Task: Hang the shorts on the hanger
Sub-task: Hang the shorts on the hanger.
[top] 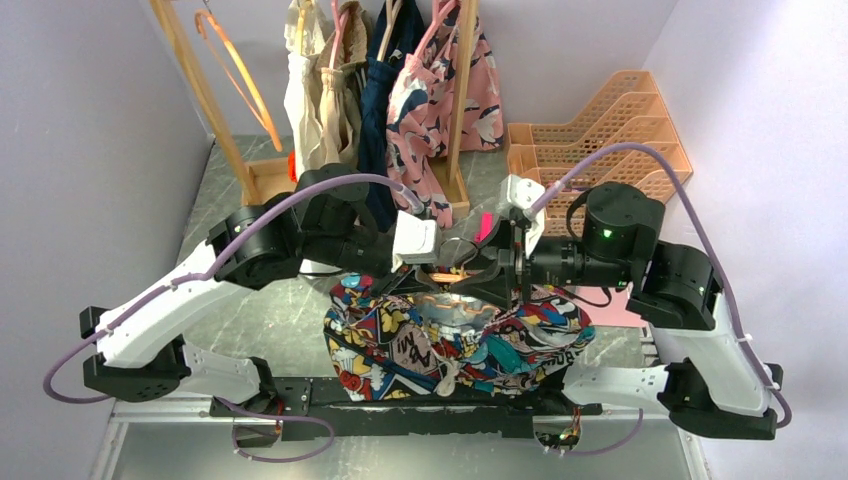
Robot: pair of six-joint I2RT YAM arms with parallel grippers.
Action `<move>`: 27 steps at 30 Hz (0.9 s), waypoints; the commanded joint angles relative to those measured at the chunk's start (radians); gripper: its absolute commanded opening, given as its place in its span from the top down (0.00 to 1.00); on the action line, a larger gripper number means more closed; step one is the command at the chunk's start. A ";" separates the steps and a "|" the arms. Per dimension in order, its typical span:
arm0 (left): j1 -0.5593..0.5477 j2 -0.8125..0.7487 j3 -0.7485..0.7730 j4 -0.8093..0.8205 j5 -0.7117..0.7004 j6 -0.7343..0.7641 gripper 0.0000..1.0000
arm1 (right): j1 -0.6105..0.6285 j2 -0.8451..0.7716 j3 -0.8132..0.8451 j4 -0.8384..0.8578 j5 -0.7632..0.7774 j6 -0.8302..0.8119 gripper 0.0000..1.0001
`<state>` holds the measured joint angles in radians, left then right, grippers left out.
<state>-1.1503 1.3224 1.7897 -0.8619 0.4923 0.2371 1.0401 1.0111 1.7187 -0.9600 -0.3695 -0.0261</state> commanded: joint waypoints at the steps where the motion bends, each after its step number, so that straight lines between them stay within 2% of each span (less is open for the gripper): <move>1: 0.008 -0.050 -0.031 0.031 -0.043 -0.026 0.93 | 0.000 -0.040 0.053 0.003 0.080 0.015 0.54; 8: 0.008 -0.147 -0.099 0.048 -0.098 -0.065 0.93 | 0.001 -0.094 0.076 -0.072 0.185 0.043 0.50; 11: 0.008 -0.177 -0.098 0.045 -0.110 -0.079 0.93 | 0.001 -0.100 0.043 -0.110 0.181 0.050 0.50; 16: 0.008 -0.199 -0.084 0.036 -0.121 -0.091 0.93 | 0.001 -0.117 -0.010 -0.088 0.143 0.063 0.50; 22: 0.008 -0.211 -0.088 0.047 -0.124 -0.094 0.93 | 0.000 -0.124 -0.030 -0.087 0.166 0.061 0.51; 27: 0.008 -0.237 -0.095 0.065 -0.133 -0.085 0.93 | 0.001 -0.131 -0.042 -0.106 0.186 0.070 0.82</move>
<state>-1.1461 1.1255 1.6783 -0.8745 0.3775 0.1570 1.0405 0.8944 1.6886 -1.0397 -0.2012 0.0303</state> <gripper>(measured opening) 0.171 0.276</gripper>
